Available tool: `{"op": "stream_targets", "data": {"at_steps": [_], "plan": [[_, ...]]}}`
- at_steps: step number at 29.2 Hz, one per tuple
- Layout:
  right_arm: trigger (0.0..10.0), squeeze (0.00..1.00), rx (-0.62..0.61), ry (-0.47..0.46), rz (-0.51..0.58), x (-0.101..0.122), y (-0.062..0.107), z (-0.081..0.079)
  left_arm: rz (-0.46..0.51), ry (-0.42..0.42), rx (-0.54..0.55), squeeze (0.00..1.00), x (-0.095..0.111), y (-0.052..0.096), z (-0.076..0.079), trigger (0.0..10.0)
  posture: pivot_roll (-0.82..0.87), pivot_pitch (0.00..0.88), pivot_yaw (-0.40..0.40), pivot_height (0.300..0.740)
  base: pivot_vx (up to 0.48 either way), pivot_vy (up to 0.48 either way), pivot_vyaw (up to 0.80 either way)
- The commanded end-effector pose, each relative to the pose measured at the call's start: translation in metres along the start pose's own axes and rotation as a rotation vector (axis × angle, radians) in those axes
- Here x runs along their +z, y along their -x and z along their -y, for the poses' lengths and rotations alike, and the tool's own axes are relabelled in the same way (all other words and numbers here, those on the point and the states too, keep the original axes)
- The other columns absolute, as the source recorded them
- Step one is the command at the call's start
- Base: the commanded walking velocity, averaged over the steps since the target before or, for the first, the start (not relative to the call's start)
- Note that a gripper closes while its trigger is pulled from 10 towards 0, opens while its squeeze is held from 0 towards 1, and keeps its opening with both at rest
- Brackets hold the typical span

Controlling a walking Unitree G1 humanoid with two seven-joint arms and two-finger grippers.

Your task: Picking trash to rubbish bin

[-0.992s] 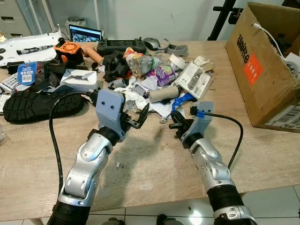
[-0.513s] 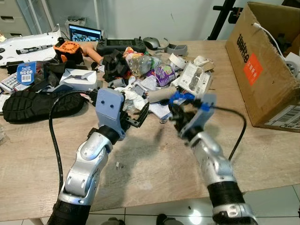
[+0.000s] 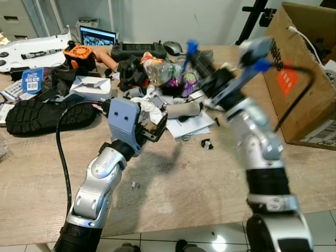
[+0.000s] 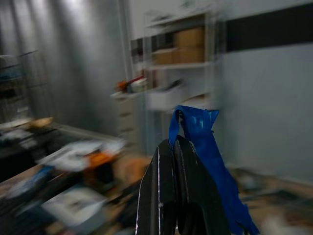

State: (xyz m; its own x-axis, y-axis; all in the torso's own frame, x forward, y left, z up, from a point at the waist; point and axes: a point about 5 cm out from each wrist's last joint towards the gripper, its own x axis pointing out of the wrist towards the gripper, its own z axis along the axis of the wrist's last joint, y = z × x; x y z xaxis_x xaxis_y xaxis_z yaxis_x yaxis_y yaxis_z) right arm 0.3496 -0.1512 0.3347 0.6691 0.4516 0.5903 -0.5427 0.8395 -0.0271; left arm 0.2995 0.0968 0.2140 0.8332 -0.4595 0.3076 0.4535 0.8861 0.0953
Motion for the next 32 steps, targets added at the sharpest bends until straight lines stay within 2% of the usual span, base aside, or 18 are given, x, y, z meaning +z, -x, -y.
{"op": "stream_targets", "data": {"at_steps": [1, 2, 3, 5, 6, 8, 9, 11, 12, 14, 15, 16, 23, 28, 32], "plan": [[0.0, 0.0, -0.033, 0.028, 0.021, 0.01, 0.001, 0.013, -0.004, 0.013, -0.009, 0.0, -0.004, -0.001, 0.003, 10.0, 0.04, 0.21, -0.035, 0.74, 0.0, 0.0, 0.0], [0.0, 0.0, -0.033, 0.028, 0.021, 0.01, 0.001, 0.013, -0.004, 0.013, -0.009, 0.0, -0.004, -0.001, 0.003, 10.0, 0.04, 0.21, -0.035, 0.74, 0.0, 0.0, 0.0], [0.0, 0.0, -0.11, 0.151, 0.044, 0.035, 0.002, 0.038, -0.001, 0.022, -0.003, 0.0, -0.005, -0.001, 0.004, 10.0, 0.02, 0.203, -0.026, 0.74, 0.0, 0.0, 0.0], [0.0, 0.0, -0.204, 0.243, 0.059, 0.056, 0.007, 0.063, -0.004, 0.023, -0.009, 0.0, -0.006, -0.002, 0.005, 10.0, 0.01, 0.213, -0.028, 0.74, 0.0, 0.0, 0.0], [0.0, 0.0, -0.204, 0.243, 0.059, 0.056, 0.007, 0.063, -0.004, 0.023, -0.009, 0.0, -0.006, -0.002, 0.005, 10.0, 0.01, 0.213, -0.028, 0.74, 0.0, 0.0, 0.0], [0.0, 0.0, -0.29, 0.32, 0.059, 0.071, 0.015, 0.083, -0.006, 0.025, -0.013, 0.0, -0.007, -0.003, 0.006, 10.0, 0.0, 0.212, -0.024, 0.74, 0.0, 0.0, 0.0], [0.0, 0.0, -0.29, 0.32, 0.059, 0.071, 0.015, 0.083, -0.006, 0.025, -0.013, 0.0, -0.007, -0.003, 0.006, 10.0, 0.0, 0.212, -0.024, 0.74, 0.0, 0.0, 0.0], [0.0, 0.0, -0.363, 0.399, 0.045, 0.086, 0.025, 0.103, -0.004, 0.031, -0.011, 0.0, -0.007, -0.003, 0.007, 10.0, 0.0, 0.207, -0.025, 0.74, 0.0, 0.0, 0.0], [0.0, 0.0, -0.363, 0.399, 0.045, 0.086, 0.025, 0.103, -0.004, 0.031, -0.011, 0.0, -0.007, -0.003, 0.007, 10.0, 0.0, 0.207, -0.025, 0.74, 0.0, 0.0, 0.0], [0.0, 0.0, -0.443, 0.46, 0.027, 0.102, 0.037, 0.123, -0.006, 0.029, -0.01, 0.0, -0.008, -0.004, 0.006, 10.0, 0.0, 0.229, -0.032, 0.74, 0.0, 0.0, 0.0], [0.0, 0.0, -0.443, 0.46, 0.027, 0.102, 0.037, 0.123, -0.006, 0.029, -0.01, 0.0, -0.008, -0.004, 0.006, 10.0, 0.0, 0.229, -0.032, 0.74, 0.0, 0.0, 0.0], [0.0, 0.0, -0.49, 0.486, 0.01, 0.109, 0.046, 0.135, -0.007, 0.032, -0.006, 0.0, -0.009, -0.004, 0.005, 10.0, -0.01, 0.224, -0.026, 0.74, 0.0, 0.0, 0.0], [0.0, 0.0, -0.59, 0.548, -0.06, 0.112, 0.072, 0.158, -0.007, 0.037, -0.014, 0.0, -0.01, -0.004, 0.008, 10.0, -0.01, 0.24, -0.021, 0.74, 0.0, 0.0, 0.0], [0.0, 0.0, -0.686, 0.612, -0.01, 0.129, 0.086, 0.168, -0.011, 0.036, -0.016, 0.0, -0.01, -0.004, 0.008, 10.0, -0.01, 0.255, -0.025, 0.74, 0.0, 0.0, 0.0], [0.0, 0.0, -0.71, 0.646, -0.02, 0.135, 0.091, 0.173, -0.011, 0.04, -0.011, 0.0, -0.01, -0.003, 0.008, 10.0, -0.01, 0.248, -0.023, 0.74, 0.0, 0.0, 0.0]]}}
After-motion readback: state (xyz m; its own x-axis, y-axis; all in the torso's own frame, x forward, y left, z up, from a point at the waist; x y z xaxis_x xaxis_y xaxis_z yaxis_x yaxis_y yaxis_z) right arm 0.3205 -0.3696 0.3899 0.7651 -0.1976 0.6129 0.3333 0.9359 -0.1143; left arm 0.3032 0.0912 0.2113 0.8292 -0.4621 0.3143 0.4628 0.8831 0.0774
